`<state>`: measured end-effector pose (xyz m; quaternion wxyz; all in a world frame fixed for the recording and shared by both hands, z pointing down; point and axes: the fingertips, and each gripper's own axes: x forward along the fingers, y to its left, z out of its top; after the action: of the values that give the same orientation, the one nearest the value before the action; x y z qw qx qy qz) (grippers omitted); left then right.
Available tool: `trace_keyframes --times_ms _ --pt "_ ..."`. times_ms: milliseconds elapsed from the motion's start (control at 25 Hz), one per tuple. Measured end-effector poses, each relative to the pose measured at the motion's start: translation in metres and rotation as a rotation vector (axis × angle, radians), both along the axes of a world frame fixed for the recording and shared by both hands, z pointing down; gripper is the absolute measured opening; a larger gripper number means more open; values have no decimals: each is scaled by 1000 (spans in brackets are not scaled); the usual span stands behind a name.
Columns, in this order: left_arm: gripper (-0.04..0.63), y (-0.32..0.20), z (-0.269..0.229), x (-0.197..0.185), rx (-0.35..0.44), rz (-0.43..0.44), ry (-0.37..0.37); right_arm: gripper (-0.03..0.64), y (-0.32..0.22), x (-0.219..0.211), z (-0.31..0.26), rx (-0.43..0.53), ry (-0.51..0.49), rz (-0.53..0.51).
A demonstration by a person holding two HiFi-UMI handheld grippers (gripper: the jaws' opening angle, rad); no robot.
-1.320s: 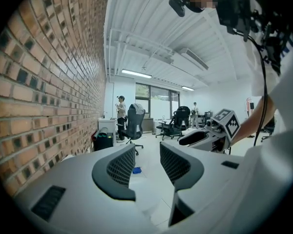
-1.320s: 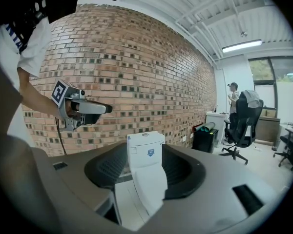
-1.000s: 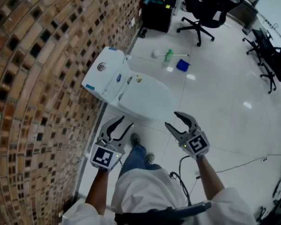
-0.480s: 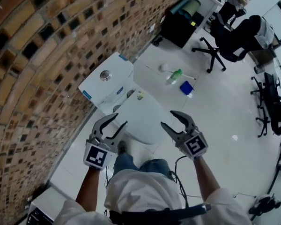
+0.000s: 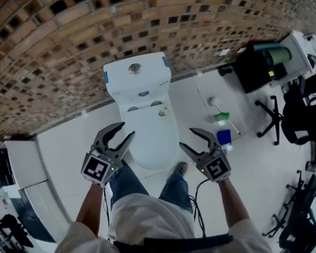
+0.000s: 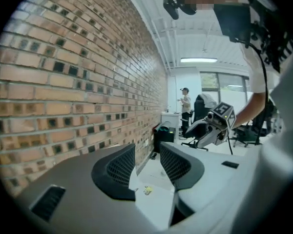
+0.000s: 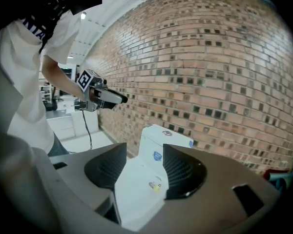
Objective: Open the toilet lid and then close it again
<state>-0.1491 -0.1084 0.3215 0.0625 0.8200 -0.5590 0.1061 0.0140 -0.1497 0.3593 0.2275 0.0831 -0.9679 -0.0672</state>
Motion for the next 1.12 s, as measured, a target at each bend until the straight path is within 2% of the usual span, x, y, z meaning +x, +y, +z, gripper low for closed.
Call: trace_keyframes --times_ms 80,160,280,400,520,600,800,920,1120 --pt "155 16 3 29 -6 -145 32 232 -5 31 3 12 41 -120" --pt "155 35 5 57 -7 -246 63 232 -4 59 6 38 86 -204" --pt "155 64 7 97 2 -335 79 232 0 92 10 75 113 -280" --pt "155 98 21 122 -6 -431 90 232 15 105 30 87 163 -360" --pt "155 132 50 135 -21 -524 89 232 47 106 66 111 220 -498" --pt "155 153 71 146 -31 -579 82 232 71 108 96 160 271 -615" --pt "155 189 126 177 -75 -634 64 233 112 113 179 336 382 -862" --pt "155 198 162 196 -101 -663 79 291 120 114 235 461 451 -994" --pt "155 191 233 214 -126 -707 45 316 113 106 318 572 445 -1103"
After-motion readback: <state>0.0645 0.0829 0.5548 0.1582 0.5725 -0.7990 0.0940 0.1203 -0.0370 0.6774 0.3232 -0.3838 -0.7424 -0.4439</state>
